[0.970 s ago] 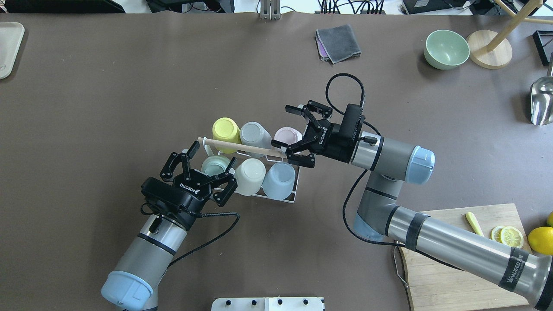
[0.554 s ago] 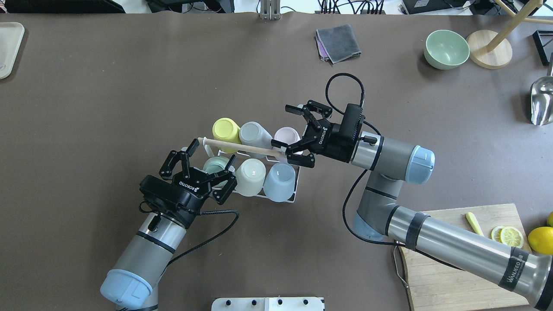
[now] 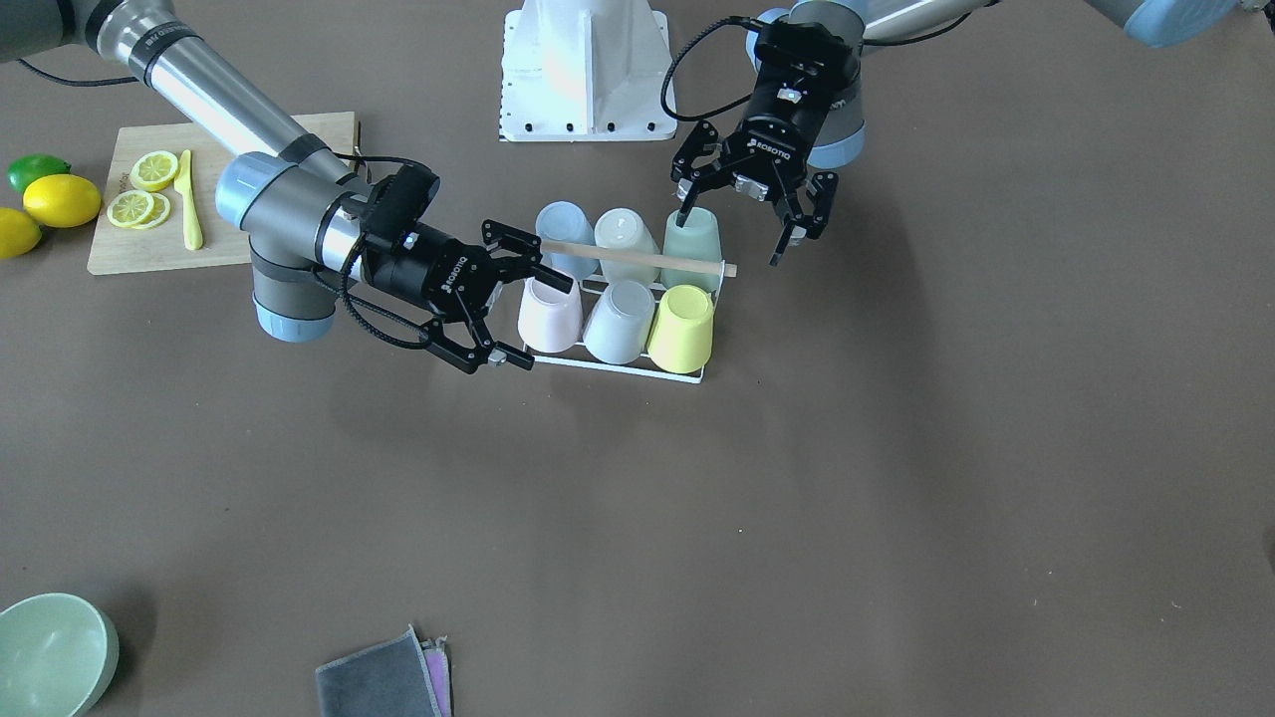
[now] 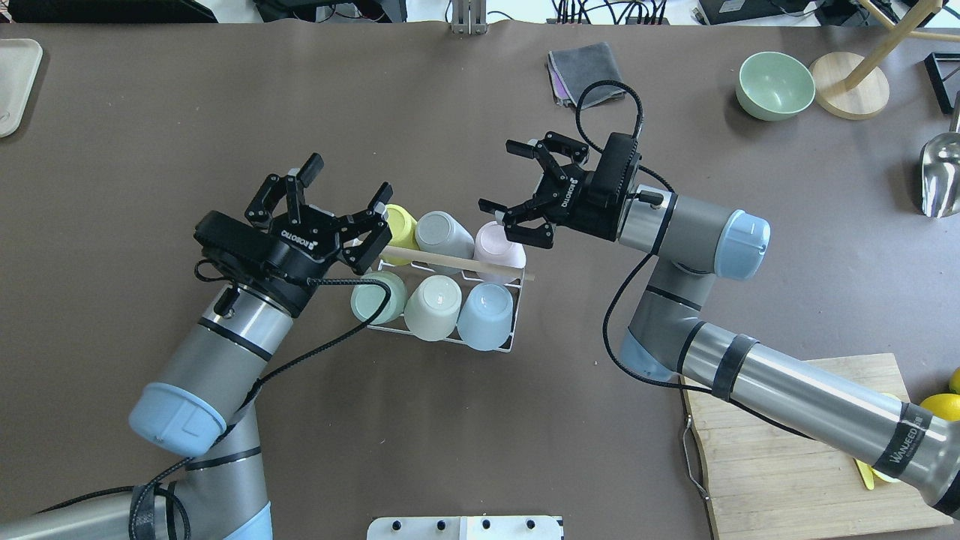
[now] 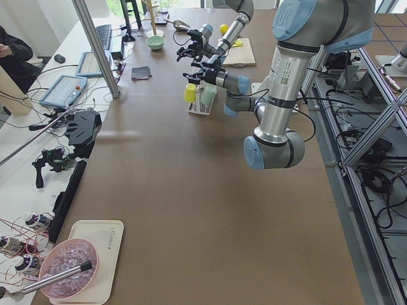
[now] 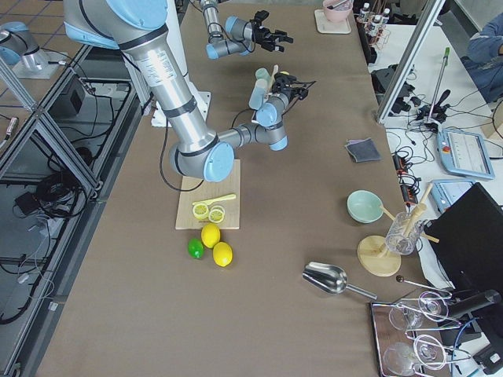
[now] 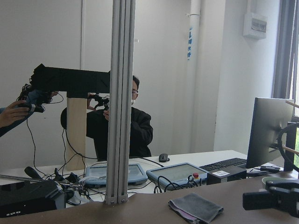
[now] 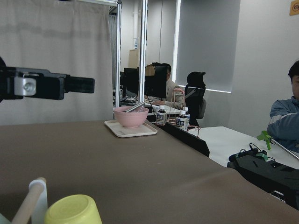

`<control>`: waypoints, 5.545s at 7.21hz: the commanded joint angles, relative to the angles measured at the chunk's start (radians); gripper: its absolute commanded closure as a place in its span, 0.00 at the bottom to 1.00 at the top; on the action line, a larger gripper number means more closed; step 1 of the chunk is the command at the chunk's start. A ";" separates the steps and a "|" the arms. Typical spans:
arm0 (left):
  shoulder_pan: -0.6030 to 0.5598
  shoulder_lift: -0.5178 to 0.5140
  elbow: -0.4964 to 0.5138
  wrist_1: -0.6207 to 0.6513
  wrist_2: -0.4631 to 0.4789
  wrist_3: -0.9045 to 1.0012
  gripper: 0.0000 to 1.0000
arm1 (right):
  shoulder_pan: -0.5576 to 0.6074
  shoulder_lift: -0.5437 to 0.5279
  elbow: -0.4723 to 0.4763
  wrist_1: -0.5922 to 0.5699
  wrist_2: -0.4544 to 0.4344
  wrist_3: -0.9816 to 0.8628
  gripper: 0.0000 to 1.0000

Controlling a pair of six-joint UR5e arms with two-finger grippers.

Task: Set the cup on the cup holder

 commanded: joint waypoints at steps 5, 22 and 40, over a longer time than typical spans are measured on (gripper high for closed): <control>-0.559 0.049 0.147 0.489 -0.640 0.003 0.02 | 0.270 -0.009 0.142 -0.994 0.501 -0.021 0.00; -1.215 0.509 0.040 1.459 -1.495 0.308 0.02 | 0.951 -0.699 0.511 -1.972 0.593 -0.381 0.00; -1.205 0.415 0.021 1.647 -1.496 0.276 0.02 | 0.960 -0.688 0.508 -1.967 0.594 -0.369 0.00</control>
